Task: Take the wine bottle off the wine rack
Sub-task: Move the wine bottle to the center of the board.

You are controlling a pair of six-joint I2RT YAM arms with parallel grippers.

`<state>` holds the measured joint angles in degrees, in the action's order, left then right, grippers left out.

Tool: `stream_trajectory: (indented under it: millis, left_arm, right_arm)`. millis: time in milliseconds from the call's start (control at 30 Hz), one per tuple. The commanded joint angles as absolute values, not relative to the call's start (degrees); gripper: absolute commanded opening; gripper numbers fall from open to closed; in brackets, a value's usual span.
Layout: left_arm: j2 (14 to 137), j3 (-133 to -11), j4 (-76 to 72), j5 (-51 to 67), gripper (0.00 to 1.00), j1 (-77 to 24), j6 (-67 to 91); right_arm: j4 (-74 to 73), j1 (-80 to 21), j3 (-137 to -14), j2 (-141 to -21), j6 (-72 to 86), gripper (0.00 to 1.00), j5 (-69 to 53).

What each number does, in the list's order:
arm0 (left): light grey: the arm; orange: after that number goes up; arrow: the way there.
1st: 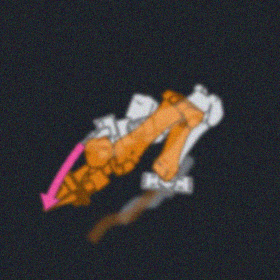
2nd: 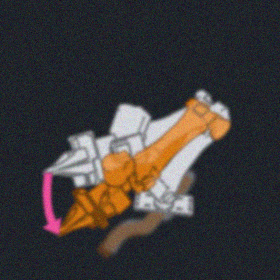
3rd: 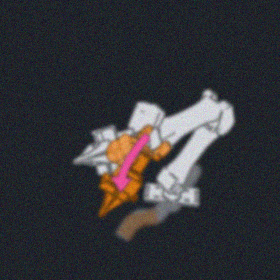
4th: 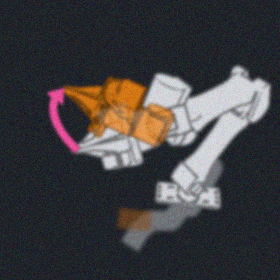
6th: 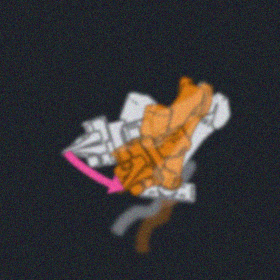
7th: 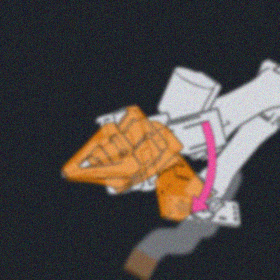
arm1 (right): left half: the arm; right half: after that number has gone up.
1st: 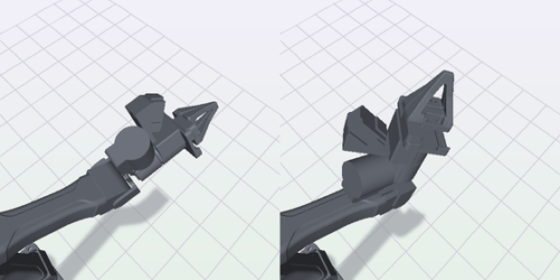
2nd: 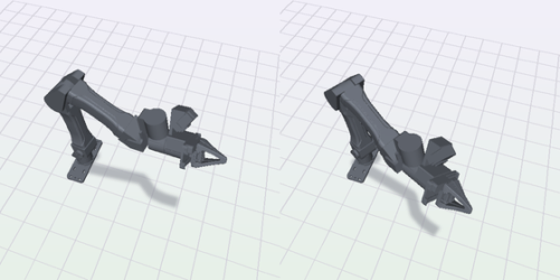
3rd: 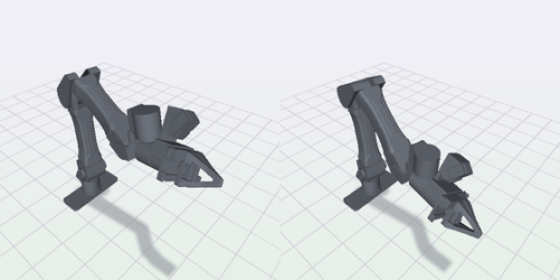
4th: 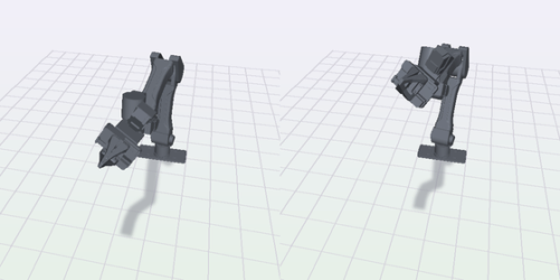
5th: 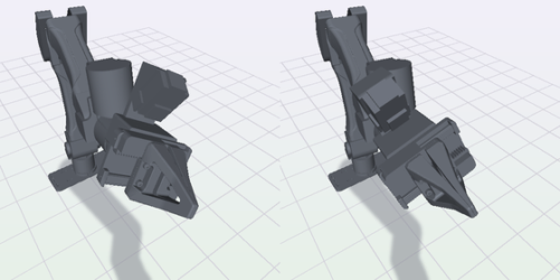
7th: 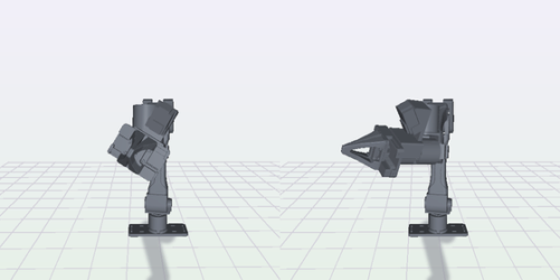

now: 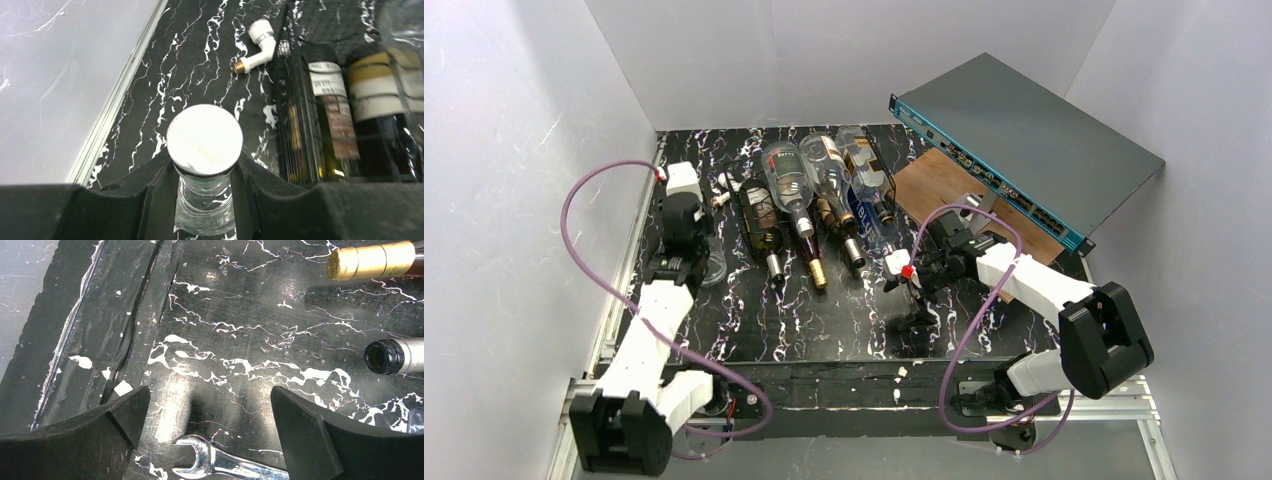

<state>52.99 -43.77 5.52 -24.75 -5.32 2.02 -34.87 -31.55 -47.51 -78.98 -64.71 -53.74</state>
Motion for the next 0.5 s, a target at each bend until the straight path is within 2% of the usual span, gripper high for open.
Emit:
stream_trajectory:
  millis: [0,200,467]
  left_arm:
    - [60.1,-52.9,-14.3,-22.9,0.00,-2.6,0.4]
    - [70.4,-58.6,-19.6,-18.1,0.00,4.7,-0.6]
    - [80.4,-66.1,-21.0,-16.6,0.00,9.3,-2.2]
  right_arm:
    - [-36.3,-31.5,-49.9,-78.9,-65.6,1.00,-55.1]
    - [-37.1,-31.5,-50.3,-79.0,-66.0,1.00,-55.3]
    - [-37.3,-31.4,-50.6,-79.3,-66.2,1.00,-55.1]
